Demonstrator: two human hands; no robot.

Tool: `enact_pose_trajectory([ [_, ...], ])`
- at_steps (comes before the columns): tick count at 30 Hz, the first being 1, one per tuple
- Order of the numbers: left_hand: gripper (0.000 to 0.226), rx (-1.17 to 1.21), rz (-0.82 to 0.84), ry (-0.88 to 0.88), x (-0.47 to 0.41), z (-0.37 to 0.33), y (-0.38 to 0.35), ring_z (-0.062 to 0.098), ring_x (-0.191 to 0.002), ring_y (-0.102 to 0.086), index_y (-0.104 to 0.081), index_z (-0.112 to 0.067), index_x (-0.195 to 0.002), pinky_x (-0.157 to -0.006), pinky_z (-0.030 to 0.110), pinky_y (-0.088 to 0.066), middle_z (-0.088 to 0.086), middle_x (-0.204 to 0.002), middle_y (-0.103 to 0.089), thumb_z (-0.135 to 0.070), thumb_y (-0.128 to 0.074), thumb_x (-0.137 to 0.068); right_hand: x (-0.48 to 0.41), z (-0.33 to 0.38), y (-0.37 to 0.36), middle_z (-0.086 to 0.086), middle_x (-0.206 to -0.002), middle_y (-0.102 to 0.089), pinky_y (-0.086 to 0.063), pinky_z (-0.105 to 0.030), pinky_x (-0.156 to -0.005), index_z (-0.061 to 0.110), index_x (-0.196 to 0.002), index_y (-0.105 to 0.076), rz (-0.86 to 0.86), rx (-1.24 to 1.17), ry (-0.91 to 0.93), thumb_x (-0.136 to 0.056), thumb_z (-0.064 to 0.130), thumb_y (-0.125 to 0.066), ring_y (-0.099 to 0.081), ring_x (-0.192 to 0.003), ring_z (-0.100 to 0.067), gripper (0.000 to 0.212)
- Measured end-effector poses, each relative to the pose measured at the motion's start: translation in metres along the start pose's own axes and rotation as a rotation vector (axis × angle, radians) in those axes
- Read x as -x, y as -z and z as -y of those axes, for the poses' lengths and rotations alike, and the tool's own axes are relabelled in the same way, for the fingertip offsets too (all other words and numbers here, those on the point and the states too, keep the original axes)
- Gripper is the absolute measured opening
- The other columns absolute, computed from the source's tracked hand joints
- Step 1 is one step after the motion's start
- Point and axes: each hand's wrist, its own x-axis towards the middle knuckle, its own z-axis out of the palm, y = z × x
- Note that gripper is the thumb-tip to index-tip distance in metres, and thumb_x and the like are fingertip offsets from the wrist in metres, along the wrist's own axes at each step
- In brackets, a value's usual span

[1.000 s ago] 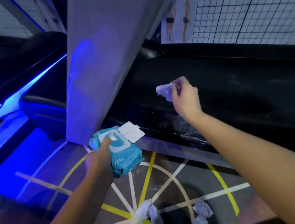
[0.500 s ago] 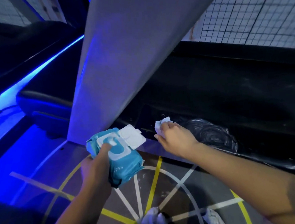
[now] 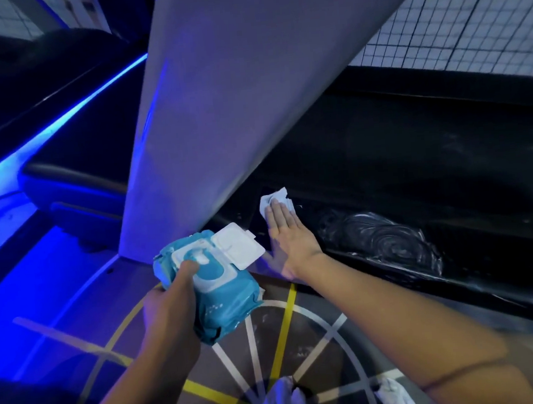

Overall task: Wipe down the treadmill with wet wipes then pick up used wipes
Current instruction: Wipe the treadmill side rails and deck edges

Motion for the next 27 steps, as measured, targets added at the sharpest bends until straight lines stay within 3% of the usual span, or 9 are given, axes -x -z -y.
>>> enact_pose_trajectory([
  [3,0.021,0.011,0.000,-0.014,-0.001,0.004,-0.006,0.027,-0.076,-0.074,-0.065,-0.006,-0.105,-0.043,0.026,-0.054,0.015,-0.094,-0.075,-0.023,-0.071,-0.095,0.021,-0.015,0.009,-0.019,-0.166,0.014,-0.001,-0.041,-0.127,-0.001,-0.157,0.011,0.011,-0.050,0.008,-0.080,0.076,0.020,0.010,-0.156,-0.028,0.109],
  [4,0.025,0.018,-0.007,-0.020,-0.001,0.006,-0.009,0.028,-0.078,-0.075,-0.065,-0.005,-0.110,-0.046,0.027,-0.056,0.015,-0.096,-0.076,-0.023,-0.072,-0.094,0.030,-0.022,0.010,-0.017,-0.167,0.010,-0.001,-0.040,-0.127,-0.001,-0.158,0.006,0.015,-0.090,0.005,-0.078,0.077,0.020,0.007,-0.156,-0.026,0.112],
  [7,0.045,0.042,-0.012,-0.037,0.001,0.009,-0.018,0.031,-0.083,-0.077,-0.063,-0.003,-0.127,-0.056,0.035,-0.063,0.016,-0.104,-0.077,-0.026,-0.075,-0.091,0.058,-0.052,0.008,-0.017,-0.168,0.006,0.000,-0.039,-0.127,0.000,-0.159,0.000,-0.013,-0.101,-0.006,-0.093,0.076,-0.005,0.005,-0.156,-0.024,0.101],
  [10,0.064,0.095,-0.010,-0.029,0.005,0.012,-0.030,0.031,-0.081,-0.078,-0.057,-0.007,-0.138,-0.058,0.039,-0.063,0.015,-0.105,-0.076,-0.029,-0.080,-0.083,0.080,-0.081,0.002,-0.014,-0.168,0.008,0.000,-0.039,-0.127,0.002,-0.160,0.002,0.014,-0.106,-0.057,-0.092,0.078,-0.004,0.007,-0.156,-0.022,0.101],
  [13,0.051,0.092,-0.001,-0.046,0.010,0.016,-0.040,0.031,-0.078,-0.077,-0.061,-0.006,-0.130,-0.059,0.039,-0.063,0.015,-0.105,-0.076,-0.026,-0.079,-0.087,0.089,-0.091,0.002,-0.013,-0.169,0.008,0.000,-0.038,-0.127,0.004,-0.160,0.002,0.039,-0.140,-0.085,-0.092,0.079,-0.004,0.008,-0.156,-0.021,0.102],
  [16,0.016,0.047,0.039,-0.062,0.017,0.020,-0.043,0.025,-0.069,-0.077,-0.065,-0.011,-0.099,-0.052,0.031,-0.059,0.011,-0.091,-0.076,-0.022,-0.074,-0.093,0.084,-0.085,0.011,-0.012,-0.169,0.005,0.002,-0.037,-0.127,0.004,-0.160,0.000,0.049,-0.185,-0.035,-0.093,0.078,-0.007,0.006,-0.156,-0.021,0.100],
  [20,0.030,0.011,0.045,-0.054,0.016,0.020,-0.034,0.033,-0.081,-0.078,-0.067,-0.004,-0.116,-0.059,0.039,-0.064,0.016,-0.099,-0.078,-0.024,-0.073,-0.094,0.050,-0.062,0.020,-0.007,-0.169,0.009,0.006,-0.034,-0.126,0.008,-0.161,0.003,0.095,-0.228,0.051,-0.086,0.078,0.004,0.009,-0.156,-0.016,0.102],
  [22,0.035,0.008,0.012,-0.049,0.011,0.020,-0.027,0.034,-0.084,-0.077,-0.065,-0.004,-0.120,-0.067,0.041,-0.063,0.017,-0.101,-0.077,-0.025,-0.073,-0.094,0.023,-0.055,0.020,-0.005,-0.169,0.010,0.006,-0.035,-0.126,0.009,-0.161,0.003,0.111,-0.266,0.018,-0.093,0.076,-0.001,0.010,-0.155,-0.016,0.095],
  [27,0.017,-0.012,-0.011,-0.057,0.007,0.019,-0.019,0.034,-0.084,-0.076,-0.065,-0.007,-0.098,-0.071,0.039,-0.061,0.017,-0.094,-0.075,-0.022,-0.071,-0.095,-0.004,-0.051,0.020,-0.003,-0.169,0.009,0.006,-0.034,-0.126,0.011,-0.161,0.002,0.130,-0.274,-0.057,-0.097,0.072,-0.003,0.010,-0.155,-0.015,0.089],
])
